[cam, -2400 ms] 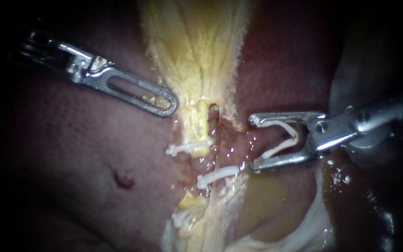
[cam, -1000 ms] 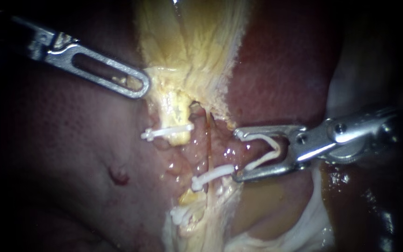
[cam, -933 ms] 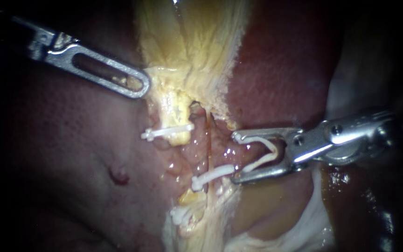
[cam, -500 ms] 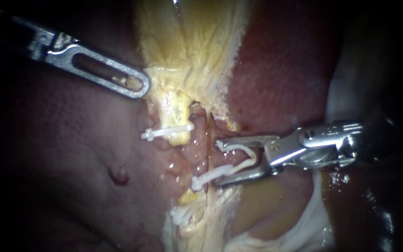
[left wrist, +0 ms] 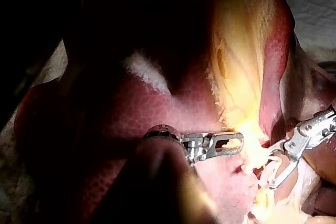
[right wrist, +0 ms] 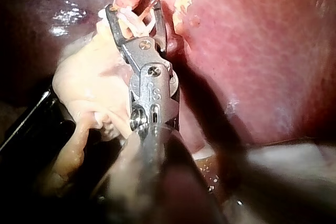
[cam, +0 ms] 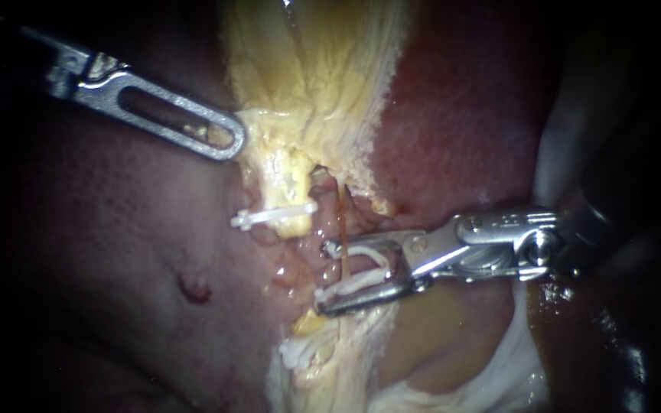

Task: Clipping second clip right tube

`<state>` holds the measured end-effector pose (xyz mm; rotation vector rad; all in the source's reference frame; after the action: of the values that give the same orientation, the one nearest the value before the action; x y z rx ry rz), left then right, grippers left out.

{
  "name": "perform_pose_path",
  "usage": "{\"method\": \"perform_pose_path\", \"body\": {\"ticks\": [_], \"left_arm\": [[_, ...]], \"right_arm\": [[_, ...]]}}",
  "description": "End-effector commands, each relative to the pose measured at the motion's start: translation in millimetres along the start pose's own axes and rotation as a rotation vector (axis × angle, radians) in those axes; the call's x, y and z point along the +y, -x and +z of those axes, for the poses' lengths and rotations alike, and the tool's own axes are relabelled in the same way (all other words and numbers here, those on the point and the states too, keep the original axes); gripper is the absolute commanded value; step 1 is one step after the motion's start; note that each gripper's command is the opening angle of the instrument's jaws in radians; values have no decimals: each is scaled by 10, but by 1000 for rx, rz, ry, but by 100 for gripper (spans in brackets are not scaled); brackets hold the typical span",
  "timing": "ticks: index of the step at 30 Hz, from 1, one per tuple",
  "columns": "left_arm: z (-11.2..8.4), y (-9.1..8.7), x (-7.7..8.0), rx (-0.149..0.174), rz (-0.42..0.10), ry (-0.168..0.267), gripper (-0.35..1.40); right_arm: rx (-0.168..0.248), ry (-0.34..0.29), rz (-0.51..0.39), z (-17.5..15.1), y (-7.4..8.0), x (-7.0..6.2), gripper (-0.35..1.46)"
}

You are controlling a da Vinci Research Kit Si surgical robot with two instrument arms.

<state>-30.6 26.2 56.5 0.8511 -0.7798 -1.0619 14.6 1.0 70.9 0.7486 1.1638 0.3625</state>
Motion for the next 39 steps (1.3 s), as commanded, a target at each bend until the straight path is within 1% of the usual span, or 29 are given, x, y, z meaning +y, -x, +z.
{"method": "perform_pose_path", "body": {"ticks": [1,3,9,12,18,22,29,33,39], "left_arm": [[0,0,0,0,0,-1,-35],[0,0,1,0,0,-1,-35],[0,1,2,0,0,-1,-35],[0,1,3,0,0,-1,-35],[-1,1,5,1,0,-1,-35],[-1,1,7,1,0,-1,-35],[-1,2,9,1,1,-2,-35],[-1,2,11,1,1,-1,-35],[0,1,12,1,1,-1,-35]], "right_arm": [[6,-9,8,1,0,0,50],[11,-24,14,3,0,0,50],[24,-41,28,5,2,1,50],[44,-44,44,5,1,1,50],[71,-83,68,2,0,-2,50],[85,-119,83,2,-2,-7,50],[96,-171,93,4,-10,-24,50],[109,-183,93,4,-16,-31,50],[116,-188,103,1,-24,-37,49]]}}
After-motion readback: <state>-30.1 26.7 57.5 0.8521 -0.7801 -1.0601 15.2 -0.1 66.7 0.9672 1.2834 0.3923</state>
